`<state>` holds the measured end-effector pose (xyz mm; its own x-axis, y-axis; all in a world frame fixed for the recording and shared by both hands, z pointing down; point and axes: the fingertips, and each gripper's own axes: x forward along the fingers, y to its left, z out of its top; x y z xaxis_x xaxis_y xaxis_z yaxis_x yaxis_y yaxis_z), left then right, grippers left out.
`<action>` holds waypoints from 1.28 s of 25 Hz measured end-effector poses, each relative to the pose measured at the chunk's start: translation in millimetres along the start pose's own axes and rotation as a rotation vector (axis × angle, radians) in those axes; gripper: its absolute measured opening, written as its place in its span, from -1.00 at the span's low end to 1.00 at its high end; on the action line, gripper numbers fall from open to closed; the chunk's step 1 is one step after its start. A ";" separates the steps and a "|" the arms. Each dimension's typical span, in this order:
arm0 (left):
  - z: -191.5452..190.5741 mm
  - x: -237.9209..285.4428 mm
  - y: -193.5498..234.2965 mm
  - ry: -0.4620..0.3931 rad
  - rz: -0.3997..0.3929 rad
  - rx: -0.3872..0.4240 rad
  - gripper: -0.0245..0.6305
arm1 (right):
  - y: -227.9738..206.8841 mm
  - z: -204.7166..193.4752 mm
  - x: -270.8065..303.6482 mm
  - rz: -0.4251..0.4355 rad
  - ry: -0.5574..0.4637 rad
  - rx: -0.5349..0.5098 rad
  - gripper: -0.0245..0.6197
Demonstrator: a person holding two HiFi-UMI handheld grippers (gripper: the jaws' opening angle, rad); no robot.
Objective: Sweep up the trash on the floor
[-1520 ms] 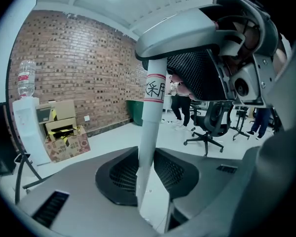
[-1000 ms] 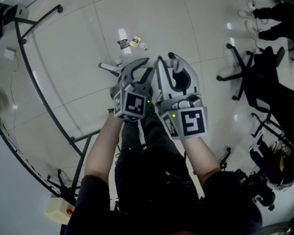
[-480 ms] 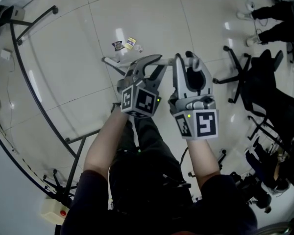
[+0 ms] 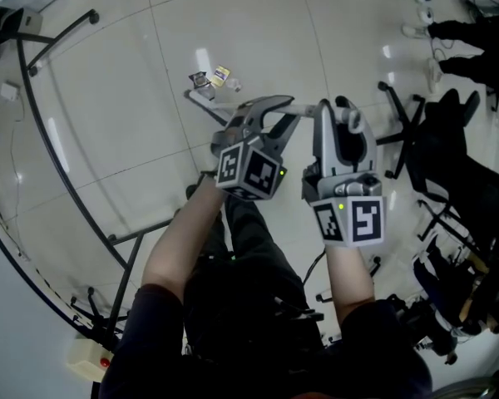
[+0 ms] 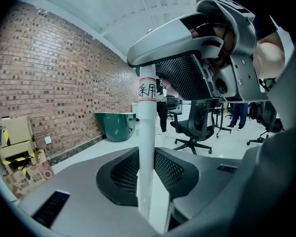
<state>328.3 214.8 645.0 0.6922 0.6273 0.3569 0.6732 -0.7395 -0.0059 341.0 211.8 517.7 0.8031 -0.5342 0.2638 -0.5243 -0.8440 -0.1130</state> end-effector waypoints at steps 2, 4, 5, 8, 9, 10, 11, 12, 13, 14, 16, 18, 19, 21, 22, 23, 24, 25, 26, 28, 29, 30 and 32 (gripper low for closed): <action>1.4 0.3 -0.4 -0.005 -0.005 0.002 -0.65 | -0.9 1.1 -0.3 -0.005 -0.004 0.002 -0.52; 1.3 -1.0 0.6 -0.006 -0.007 0.004 -0.65 | 0.8 1.5 0.4 -0.008 -0.010 0.010 -0.52; 0.7 -2.3 1.5 -0.005 -0.007 0.003 -0.65 | 2.8 1.3 0.8 -0.006 -0.011 0.016 -0.53; -1.8 -9.5 4.2 0.002 -0.004 0.002 -0.65 | 13.4 1.0 1.4 0.022 -0.006 0.016 -0.54; -2.2 -12.8 4.8 0.006 -0.003 0.002 -0.66 | 17.9 1.4 1.2 0.036 -0.002 0.010 -0.54; -2.5 -16.5 5.4 0.010 -0.002 0.001 -0.65 | 22.6 2.1 0.7 0.046 0.001 0.004 -0.54; -2.9 -20.6 6.0 0.013 0.000 0.000 -0.66 | 27.7 2.9 0.1 0.054 0.003 -0.001 -0.54; -3.4 -25.1 6.7 0.016 0.003 -0.001 -0.66 | 33.3 3.7 -0.6 0.061 0.004 -0.004 -0.54; -4.2 -30.0 7.5 0.018 0.008 -0.002 -0.66 | 39.7 4.8 -1.5 0.068 0.003 -0.007 -0.54; -5.1 -35.3 8.4 0.019 0.013 -0.003 -0.66 | 46.9 6.1 -2.5 0.077 0.003 -0.011 -0.55; -7.0 -47.0 9.7 0.026 0.024 -0.007 -0.66 | 63.3 8.8 -5.8 0.110 0.003 -0.019 -0.55; -7.1 -59.5 8.9 0.033 0.037 -0.014 -0.65 | 80.4 11.2 -12.3 0.157 0.006 -0.018 -0.56; -5.5 -65.9 6.8 0.037 0.041 -0.015 -0.65 | 88.6 12.9 -17.5 0.178 0.005 -0.022 -0.56; 0.5 -81.3 -0.8 0.044 0.035 -0.006 -0.66 | 105.8 18.9 -31.4 0.210 0.000 -0.036 -0.56; 4.3 -91.0 -4.7 0.047 0.032 0.000 -0.66 | 115.4 23.1 -39.1 0.227 -0.003 -0.042 -0.55; 8.5 -101.5 -8.0 0.047 0.033 0.004 -0.66 | 125.4 28.2 -46.7 0.248 -0.006 -0.046 -0.55; 13.5 -112.1 -10.7 0.046 0.039 0.005 -0.66 | 134.6 34.1 -54.0 0.274 -0.008 -0.049 -0.55; 19.5 -122.0 -13.3 0.043 0.046 0.004 -0.66 | 142.2 41.1 -61.1 0.300 -0.012 -0.051 -0.55; 26.9 -131.0 -16.2 0.037 0.050 0.003 -0.66 | 147.6 49.4 -68.2 0.323 -0.019 -0.057 -0.55; 44.8 -145.8 -22.6 0.019 0.042 0.007 -0.66 | 152.9 68.7 -81.5 0.353 -0.047 -0.086 -0.55; 53.1 -153.6 -26.4 0.009 0.031 0.016 -0.65 | 155.6 77.5 -88.3 0.364 -0.062 -0.099 -0.55; 59.0 -164.2 -31.1 0.004 0.022 0.027 -0.65 | 160.8 83.9 -96.1 0.381 -0.071 -0.102 -0.55; 62.8 -194.9 -44.9 0.007 0.019 0.032 -0.65 | 179.7 89.4 -116.4 0.438 -0.066 -0.067 -0.55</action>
<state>179.5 141.0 517.1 0.7030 0.6114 0.3633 0.6681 -0.7429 -0.0425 178.7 118.0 381.1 0.5167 -0.8442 0.1428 -0.8344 -0.5338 -0.1372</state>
